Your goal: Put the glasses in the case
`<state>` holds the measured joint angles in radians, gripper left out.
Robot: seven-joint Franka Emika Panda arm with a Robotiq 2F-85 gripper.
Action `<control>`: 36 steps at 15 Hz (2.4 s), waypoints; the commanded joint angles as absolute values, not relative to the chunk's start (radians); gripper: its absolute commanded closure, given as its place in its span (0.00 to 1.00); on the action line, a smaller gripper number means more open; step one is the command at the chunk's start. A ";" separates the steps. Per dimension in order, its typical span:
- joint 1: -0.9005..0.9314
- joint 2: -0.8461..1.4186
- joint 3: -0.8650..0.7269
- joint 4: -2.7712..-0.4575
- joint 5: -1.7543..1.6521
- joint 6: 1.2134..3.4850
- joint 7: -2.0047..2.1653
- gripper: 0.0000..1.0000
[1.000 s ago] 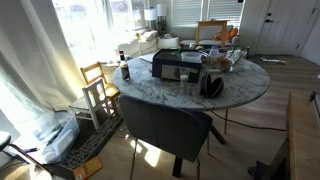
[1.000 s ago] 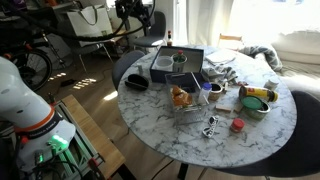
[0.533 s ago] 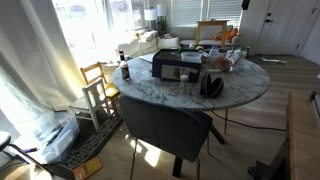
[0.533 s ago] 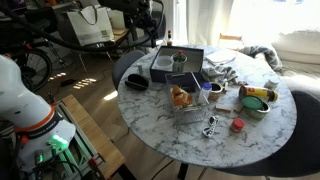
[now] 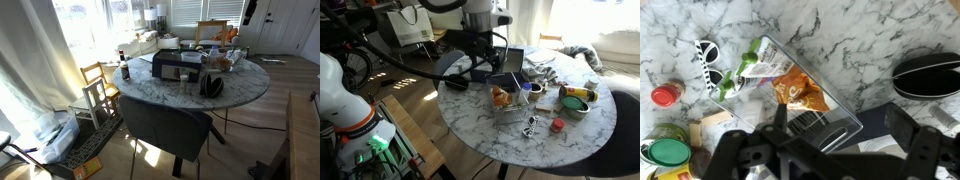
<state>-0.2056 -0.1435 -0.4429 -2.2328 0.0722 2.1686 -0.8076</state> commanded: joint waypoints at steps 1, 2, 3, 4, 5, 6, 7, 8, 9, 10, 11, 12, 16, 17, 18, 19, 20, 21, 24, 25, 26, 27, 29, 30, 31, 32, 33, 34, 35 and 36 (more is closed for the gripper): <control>-0.257 -0.024 -0.471 -2.180 0.222 2.246 -0.966 0.00; -0.272 0.000 -0.472 -2.166 0.268 2.264 -1.002 0.00; -0.291 0.028 -0.471 -2.145 0.306 2.270 -1.034 0.00; -0.309 0.054 -0.468 -2.122 0.342 2.266 -1.057 0.00; -0.329 0.077 -0.462 -2.097 0.376 2.254 -1.074 0.00; -0.327 0.005 -0.437 -2.159 0.301 2.260 -1.010 0.00; -0.338 0.020 -0.434 -2.146 0.309 2.260 -1.018 0.00; -0.341 0.021 -0.430 -2.146 0.309 2.260 -1.018 0.00; -0.341 0.020 -0.427 -2.146 0.309 2.260 -1.017 0.00; -0.340 0.017 -0.424 -2.146 0.309 2.260 -1.016 0.00; -0.339 0.016 -0.421 -2.146 0.309 2.260 -1.014 0.00; -0.339 0.016 -0.420 -2.146 0.309 2.260 -1.014 0.00; -0.340 0.016 -0.420 -2.146 0.309 2.260 -1.014 0.00; -0.340 0.016 -0.420 -2.146 0.309 2.260 -1.014 0.00; -0.345 0.050 -0.424 -2.121 0.314 2.248 -1.015 0.00; -0.352 0.076 -0.427 -2.104 0.334 2.253 -1.034 0.00; -0.366 0.111 -0.433 -2.081 0.352 2.252 -1.062 0.00; -0.380 0.134 -0.434 -2.064 0.364 2.242 -1.092 0.00; -0.444 0.228 -0.427 -2.000 0.384 2.240 -1.171 0.00; -0.466 0.257 -0.420 -1.979 0.386 2.241 -1.192 0.00; -0.490 0.287 -0.413 -1.956 0.388 2.241 -1.214 0.00; -0.512 0.316 -0.405 -1.934 0.388 2.244 -1.230 0.00; -0.557 0.378 -0.386 -1.884 0.384 2.251 -1.261 0.00; -0.575 0.404 -0.376 -1.864 0.375 2.261 -1.266 0.00; -0.594 0.432 -0.364 -1.841 0.372 2.259 -1.280 0.00; -0.612 0.457 -0.352 -1.820 0.363 2.265 -1.287 0.00; -0.631 0.481 -0.338 -1.799 0.358 2.266 -1.292 0.00; -0.650 0.503 -0.323 -1.778 0.356 2.263 -1.297 0.00; -0.665 0.521 -0.309 -1.762 0.351 2.267 -1.299 0.00; -0.678 0.542 -0.294 -1.745 0.350 2.271 -1.293 0.00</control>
